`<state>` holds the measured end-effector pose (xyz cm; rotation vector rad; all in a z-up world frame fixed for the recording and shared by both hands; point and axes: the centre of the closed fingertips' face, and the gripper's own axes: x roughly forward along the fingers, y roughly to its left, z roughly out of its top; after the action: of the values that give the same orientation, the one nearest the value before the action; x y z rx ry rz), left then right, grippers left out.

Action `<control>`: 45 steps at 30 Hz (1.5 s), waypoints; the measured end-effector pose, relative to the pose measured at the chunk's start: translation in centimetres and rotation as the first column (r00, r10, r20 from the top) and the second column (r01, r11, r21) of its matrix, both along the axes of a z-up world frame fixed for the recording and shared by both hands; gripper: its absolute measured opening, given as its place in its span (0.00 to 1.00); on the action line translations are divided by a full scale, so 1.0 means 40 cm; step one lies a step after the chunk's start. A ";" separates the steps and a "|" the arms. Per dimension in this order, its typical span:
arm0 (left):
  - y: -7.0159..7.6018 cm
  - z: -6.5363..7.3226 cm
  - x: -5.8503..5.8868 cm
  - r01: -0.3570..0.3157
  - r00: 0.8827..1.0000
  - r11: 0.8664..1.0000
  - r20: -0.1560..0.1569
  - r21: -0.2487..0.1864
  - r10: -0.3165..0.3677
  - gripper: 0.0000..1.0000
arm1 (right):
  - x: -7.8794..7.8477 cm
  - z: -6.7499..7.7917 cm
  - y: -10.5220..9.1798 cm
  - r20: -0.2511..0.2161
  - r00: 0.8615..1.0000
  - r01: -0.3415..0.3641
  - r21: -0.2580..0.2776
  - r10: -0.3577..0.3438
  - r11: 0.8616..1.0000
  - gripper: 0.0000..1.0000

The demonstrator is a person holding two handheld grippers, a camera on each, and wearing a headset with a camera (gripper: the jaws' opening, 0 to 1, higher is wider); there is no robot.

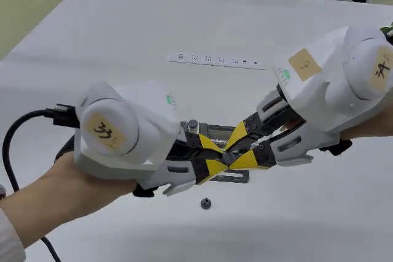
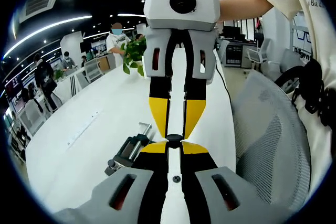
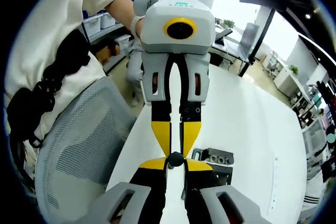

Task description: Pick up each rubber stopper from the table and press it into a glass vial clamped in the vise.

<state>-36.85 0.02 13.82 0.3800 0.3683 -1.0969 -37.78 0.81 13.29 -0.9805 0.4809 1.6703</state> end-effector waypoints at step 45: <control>0.020 -0.021 0.000 -0.016 1.000 1.000 0.012 -0.007 0.016 0.05 | 0.004 -0.023 0.018 0.009 1.000 -0.024 -0.046 0.025 0.999 0.07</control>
<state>-36.83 0.82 12.99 0.3769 0.3565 -1.0799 -37.61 1.53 12.38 -1.0313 0.5051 1.6821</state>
